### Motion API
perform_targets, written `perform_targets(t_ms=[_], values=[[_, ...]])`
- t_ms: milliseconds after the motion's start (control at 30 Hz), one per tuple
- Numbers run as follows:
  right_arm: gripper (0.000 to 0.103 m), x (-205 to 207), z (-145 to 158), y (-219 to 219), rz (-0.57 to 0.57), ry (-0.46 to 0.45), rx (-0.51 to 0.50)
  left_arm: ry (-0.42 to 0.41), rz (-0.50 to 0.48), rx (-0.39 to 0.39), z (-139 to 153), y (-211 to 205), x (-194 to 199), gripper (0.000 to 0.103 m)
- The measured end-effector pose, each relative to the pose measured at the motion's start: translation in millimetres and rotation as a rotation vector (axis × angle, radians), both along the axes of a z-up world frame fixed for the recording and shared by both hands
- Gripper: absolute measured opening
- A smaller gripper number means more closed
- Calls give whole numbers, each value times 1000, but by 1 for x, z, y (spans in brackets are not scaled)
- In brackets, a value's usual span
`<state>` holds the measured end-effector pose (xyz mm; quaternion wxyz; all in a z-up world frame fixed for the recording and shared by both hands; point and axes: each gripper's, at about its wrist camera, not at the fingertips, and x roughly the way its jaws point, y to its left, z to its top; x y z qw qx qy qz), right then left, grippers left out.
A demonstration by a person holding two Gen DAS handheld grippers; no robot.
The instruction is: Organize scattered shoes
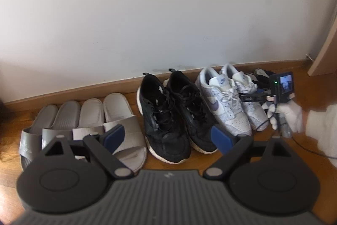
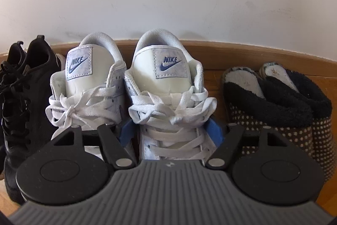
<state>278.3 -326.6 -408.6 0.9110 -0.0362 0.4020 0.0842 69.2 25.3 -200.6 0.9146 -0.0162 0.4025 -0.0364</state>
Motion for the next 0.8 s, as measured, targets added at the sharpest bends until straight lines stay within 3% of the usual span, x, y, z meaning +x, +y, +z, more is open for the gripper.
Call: perform_targets(t_ms=[33,133,267,433,533,567,700,800], values=[[86,-6,8,-1,-13,-3,10,5,13,-4,0,1,0,89],[93,-38,37,-6,-45,-5,77,27,109,-27,9,7,-14,89],[93,-101,77,0,11,62,122,31,171,-19,17,-1,-43,91],[93,-165,142,15,97,71,102,47,192,-6,28,-34,-84,94],[93,-197,212,8,84,68,133,59,209,0,60,-62,-116,93],[94,-210,239,4,80,76,151,40,211,3,88,-79,-139,93],[102,-294,355,-9,88,62,151,-10,211,33,150,-124,-190,94],[102,-358,410,-12,120,-12,182,-55,236,89,204,-163,-234,100]])
